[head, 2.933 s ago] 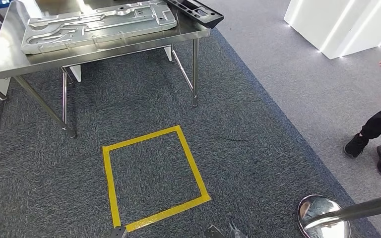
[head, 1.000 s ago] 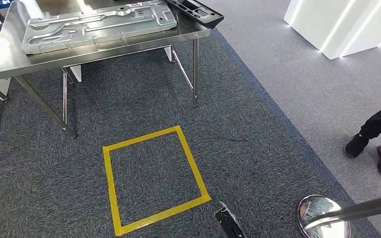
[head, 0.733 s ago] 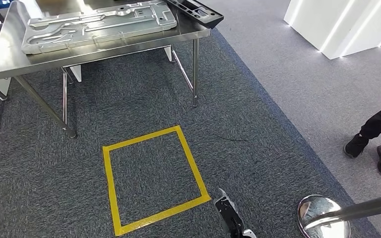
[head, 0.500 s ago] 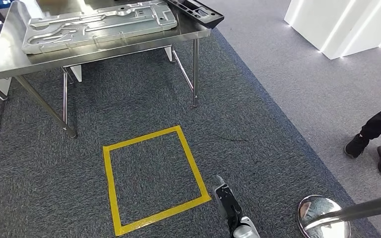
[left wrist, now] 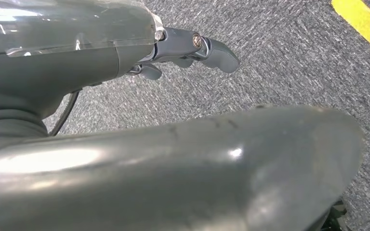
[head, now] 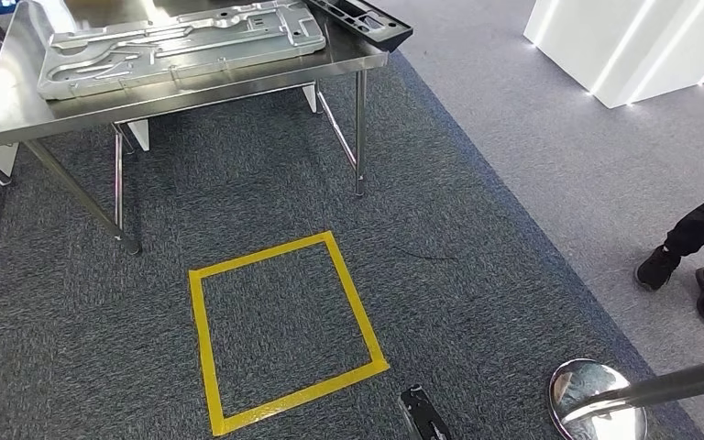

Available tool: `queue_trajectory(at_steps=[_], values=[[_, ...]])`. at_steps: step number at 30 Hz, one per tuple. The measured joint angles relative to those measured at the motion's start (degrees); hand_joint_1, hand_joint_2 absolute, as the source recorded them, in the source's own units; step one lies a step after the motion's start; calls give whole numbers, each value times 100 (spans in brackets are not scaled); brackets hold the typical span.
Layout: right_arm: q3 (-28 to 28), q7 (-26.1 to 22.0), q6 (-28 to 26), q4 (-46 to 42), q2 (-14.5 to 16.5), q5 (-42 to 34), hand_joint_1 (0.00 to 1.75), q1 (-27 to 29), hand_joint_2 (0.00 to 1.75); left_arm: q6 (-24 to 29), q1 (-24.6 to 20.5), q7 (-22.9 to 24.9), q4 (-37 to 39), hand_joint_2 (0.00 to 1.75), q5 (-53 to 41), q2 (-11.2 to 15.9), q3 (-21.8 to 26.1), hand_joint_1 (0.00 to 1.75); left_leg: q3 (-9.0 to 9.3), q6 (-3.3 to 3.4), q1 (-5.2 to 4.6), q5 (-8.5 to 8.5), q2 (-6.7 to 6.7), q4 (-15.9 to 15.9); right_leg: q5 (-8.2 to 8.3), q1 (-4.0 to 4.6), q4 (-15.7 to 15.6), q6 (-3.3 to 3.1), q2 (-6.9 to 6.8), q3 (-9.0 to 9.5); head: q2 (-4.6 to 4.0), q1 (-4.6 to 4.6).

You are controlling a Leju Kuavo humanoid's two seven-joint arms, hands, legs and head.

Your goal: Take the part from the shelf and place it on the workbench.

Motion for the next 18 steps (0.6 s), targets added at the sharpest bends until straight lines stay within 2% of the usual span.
queue_trajectory(at_steps=[11, 18], values=[[-22, 60, 8, 97, -3, 29, 0, 6, 0, -2, 1, 23, 0, 0, -1, 2, 0, 0, 2, 1, 0, 5, 0, 0, 5, 0, 0, -2, -1, 0, 0, 0], [-93, 490, 67, 177, -9, 5, 0, 130, 0, -58, 4, 50, 0, 0, 76, 15, 69, 0, 0, 0, 0, 4, -1, 0, 4, 0, 0, -2, -1, 0, 0, 0]])
